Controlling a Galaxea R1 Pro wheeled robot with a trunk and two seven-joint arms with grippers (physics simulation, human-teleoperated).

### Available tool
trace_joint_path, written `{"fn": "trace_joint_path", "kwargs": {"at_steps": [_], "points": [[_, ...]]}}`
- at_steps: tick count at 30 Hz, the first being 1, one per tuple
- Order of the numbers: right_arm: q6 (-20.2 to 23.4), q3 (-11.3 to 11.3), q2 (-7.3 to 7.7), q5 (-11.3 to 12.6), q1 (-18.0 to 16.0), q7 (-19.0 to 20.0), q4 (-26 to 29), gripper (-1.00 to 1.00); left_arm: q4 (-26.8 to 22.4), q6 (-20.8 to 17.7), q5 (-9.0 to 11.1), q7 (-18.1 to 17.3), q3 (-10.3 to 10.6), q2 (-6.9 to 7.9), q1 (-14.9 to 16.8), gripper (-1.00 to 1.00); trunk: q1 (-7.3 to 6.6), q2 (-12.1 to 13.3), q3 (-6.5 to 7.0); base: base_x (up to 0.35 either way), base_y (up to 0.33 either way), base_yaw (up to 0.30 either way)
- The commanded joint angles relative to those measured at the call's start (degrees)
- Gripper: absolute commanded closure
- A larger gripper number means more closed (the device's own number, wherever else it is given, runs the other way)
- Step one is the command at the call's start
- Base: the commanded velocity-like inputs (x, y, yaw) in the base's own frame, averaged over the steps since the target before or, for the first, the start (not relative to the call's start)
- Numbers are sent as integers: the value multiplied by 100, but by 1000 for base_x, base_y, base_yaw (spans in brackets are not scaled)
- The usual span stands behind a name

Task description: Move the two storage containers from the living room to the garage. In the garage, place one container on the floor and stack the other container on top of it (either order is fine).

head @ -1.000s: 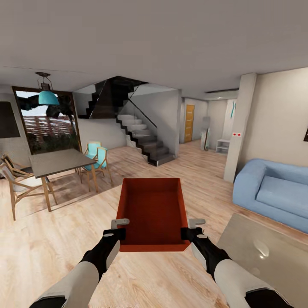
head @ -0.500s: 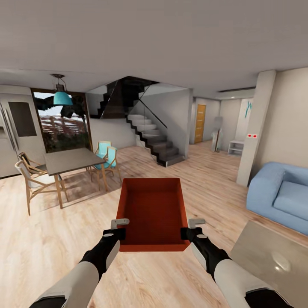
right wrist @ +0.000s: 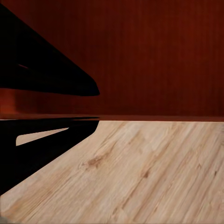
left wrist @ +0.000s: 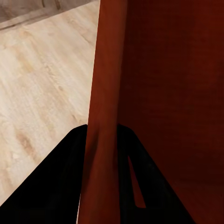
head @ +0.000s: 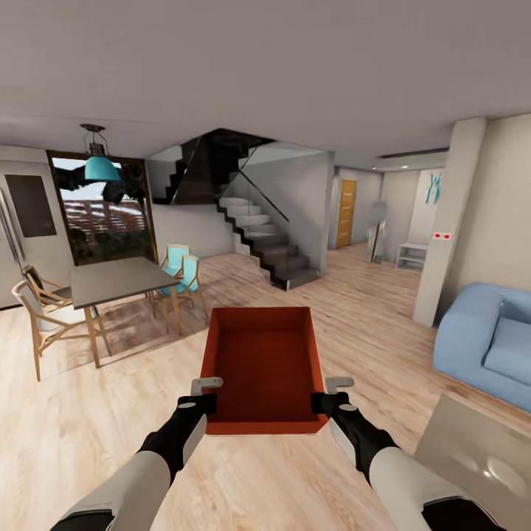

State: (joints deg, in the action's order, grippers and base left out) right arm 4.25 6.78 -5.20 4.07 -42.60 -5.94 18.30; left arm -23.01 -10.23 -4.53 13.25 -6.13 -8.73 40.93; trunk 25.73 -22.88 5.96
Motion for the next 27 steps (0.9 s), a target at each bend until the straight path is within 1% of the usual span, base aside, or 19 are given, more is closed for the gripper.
{"fn": "trace_joint_path", "kwargs": {"at_steps": [1,27], "points": [[31,-10,-71,69,6,-4,1,100,-239,-49,-180,199,-169,-14,3,100,5,-4,-3,322,0,0],[23,-1,-69,77,6,-4,7,100,-239,-49,-180,196,-175,-14,3,100,5,-4,-3,322,0,0]]}}
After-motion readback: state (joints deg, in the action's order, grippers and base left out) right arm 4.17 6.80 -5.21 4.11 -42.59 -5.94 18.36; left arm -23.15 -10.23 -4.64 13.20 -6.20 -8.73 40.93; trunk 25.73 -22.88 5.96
